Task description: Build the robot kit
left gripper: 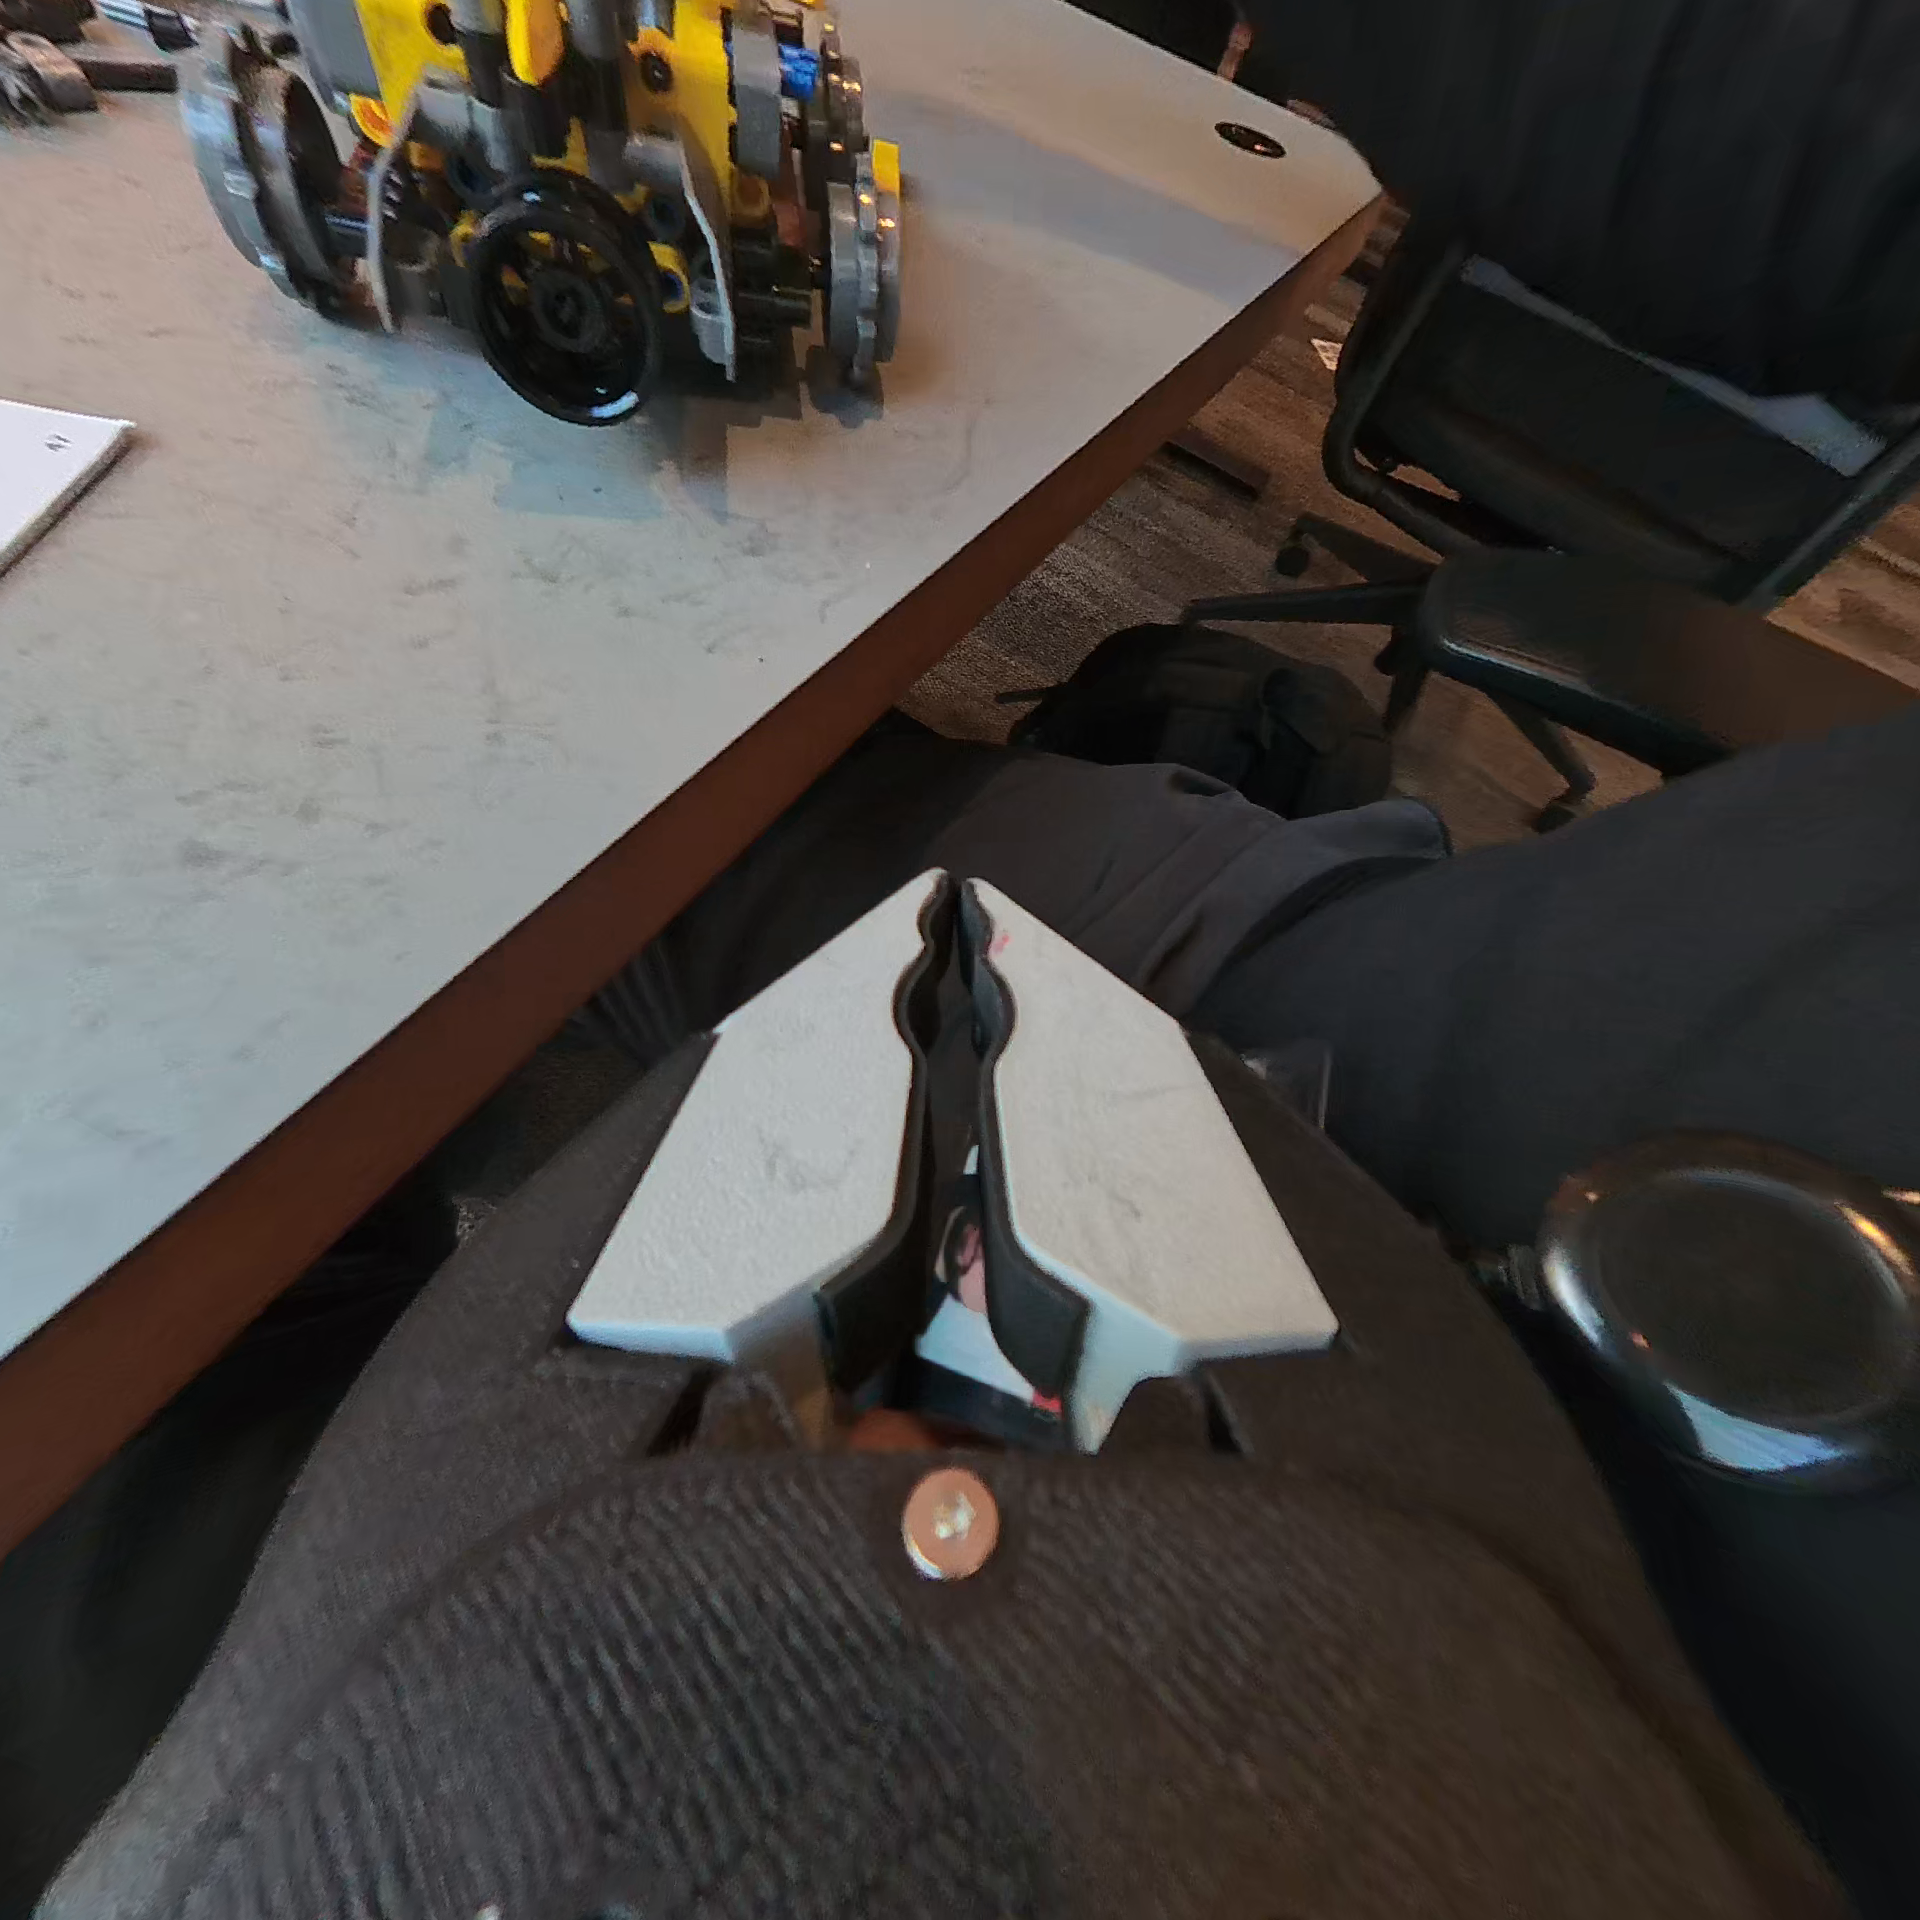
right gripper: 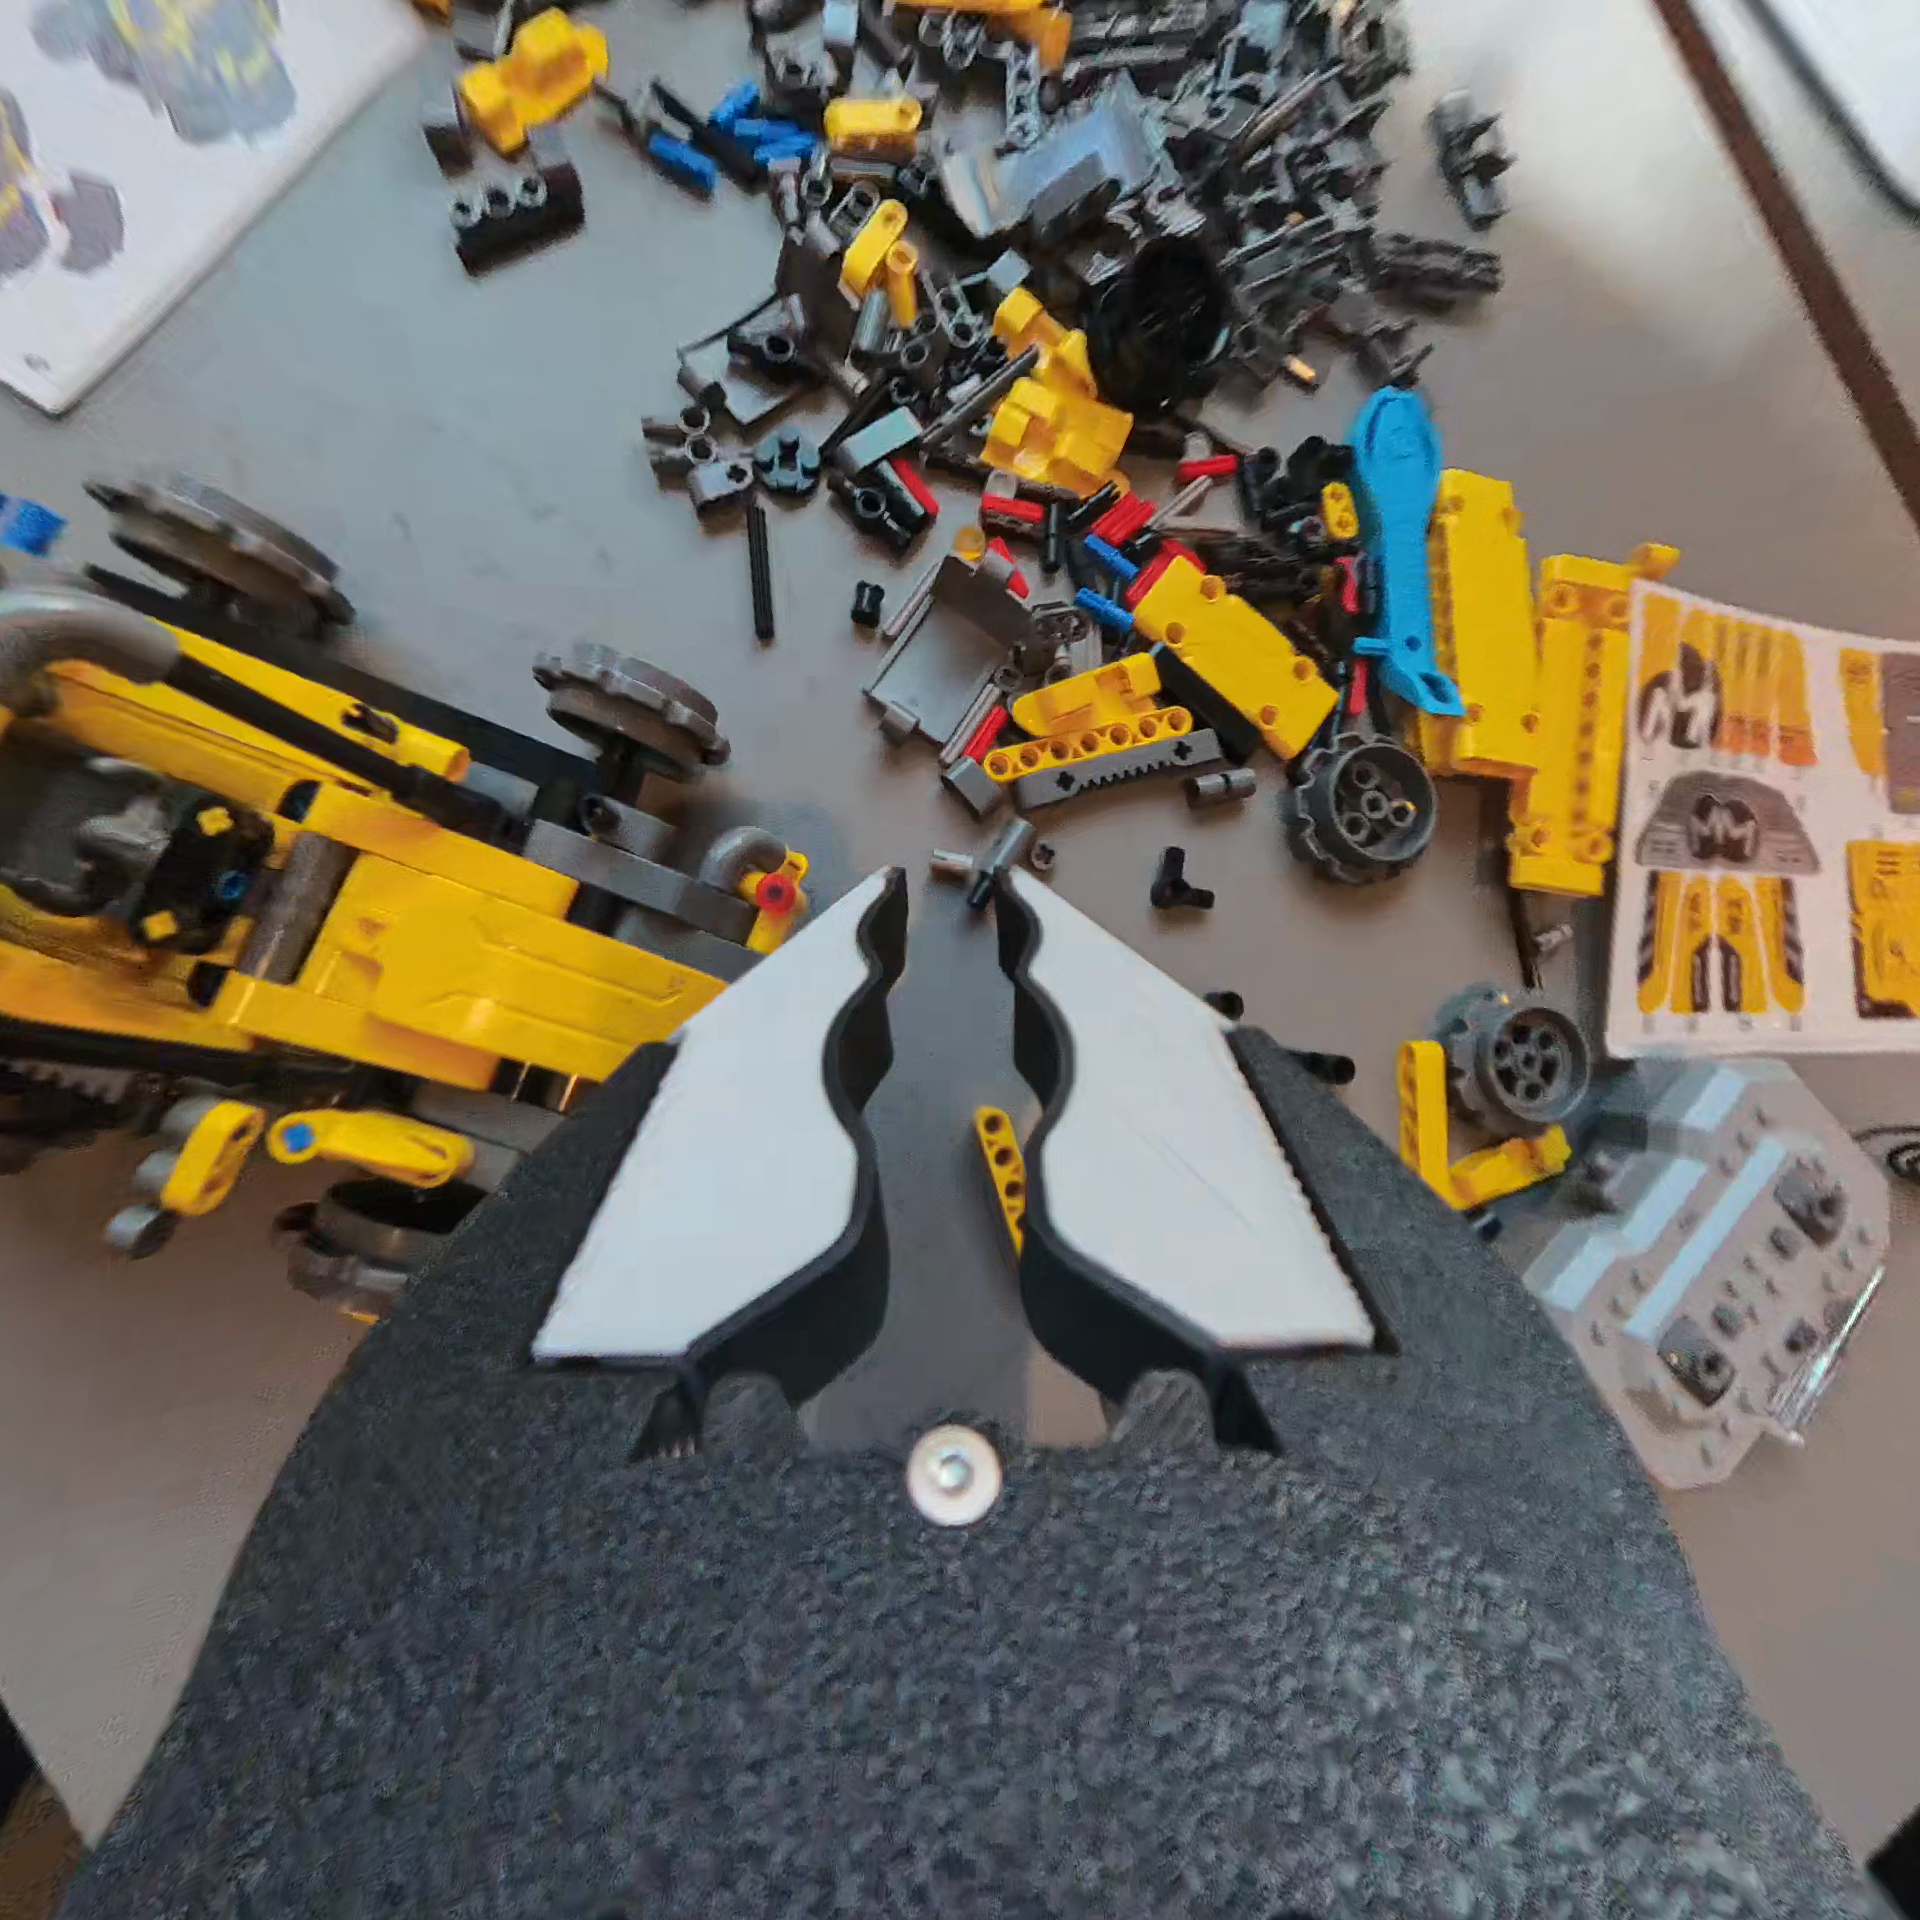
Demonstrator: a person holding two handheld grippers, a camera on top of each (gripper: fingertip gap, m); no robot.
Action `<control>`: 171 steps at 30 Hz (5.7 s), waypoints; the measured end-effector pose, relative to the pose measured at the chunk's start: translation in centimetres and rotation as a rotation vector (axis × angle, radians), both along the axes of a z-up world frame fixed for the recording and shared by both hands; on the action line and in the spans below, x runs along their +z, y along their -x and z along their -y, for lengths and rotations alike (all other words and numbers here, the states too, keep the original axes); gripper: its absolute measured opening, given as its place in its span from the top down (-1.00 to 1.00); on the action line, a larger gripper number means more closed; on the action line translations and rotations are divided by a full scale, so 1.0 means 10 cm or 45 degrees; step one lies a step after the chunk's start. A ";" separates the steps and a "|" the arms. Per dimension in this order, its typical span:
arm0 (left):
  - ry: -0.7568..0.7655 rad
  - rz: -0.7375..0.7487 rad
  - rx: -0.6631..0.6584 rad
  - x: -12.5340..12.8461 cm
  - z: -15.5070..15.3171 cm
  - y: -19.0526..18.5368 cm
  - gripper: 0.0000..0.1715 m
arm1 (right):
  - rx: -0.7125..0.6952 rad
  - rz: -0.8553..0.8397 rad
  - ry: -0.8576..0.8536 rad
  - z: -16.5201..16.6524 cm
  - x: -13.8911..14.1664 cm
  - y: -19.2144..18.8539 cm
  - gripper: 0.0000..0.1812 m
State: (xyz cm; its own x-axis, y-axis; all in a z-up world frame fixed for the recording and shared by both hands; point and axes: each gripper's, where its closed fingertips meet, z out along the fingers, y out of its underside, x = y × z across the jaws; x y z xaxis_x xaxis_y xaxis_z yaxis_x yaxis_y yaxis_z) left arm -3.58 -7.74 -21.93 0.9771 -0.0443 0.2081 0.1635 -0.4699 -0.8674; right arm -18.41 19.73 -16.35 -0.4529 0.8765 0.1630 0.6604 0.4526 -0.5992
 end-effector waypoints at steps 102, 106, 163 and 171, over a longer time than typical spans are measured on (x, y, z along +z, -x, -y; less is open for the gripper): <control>-0.001 0.150 0.024 0.05 0.10 0.16 1.00 | -0.103 -0.232 0.246 -0.21 0.05 -1.17 0.86; -0.004 0.145 0.020 0.05 0.10 0.15 1.00 | -0.170 -0.355 0.305 -0.21 0.13 -1.14 0.82; 0.681 -0.479 -0.088 0.14 -1.44 2.75 0.98 | -0.228 -0.998 0.759 -0.29 0.70 -1.44 0.52; 0.319 -0.655 -0.048 0.64 -1.48 2.54 0.99 | -0.277 -1.016 0.731 -0.33 0.71 -1.44 0.56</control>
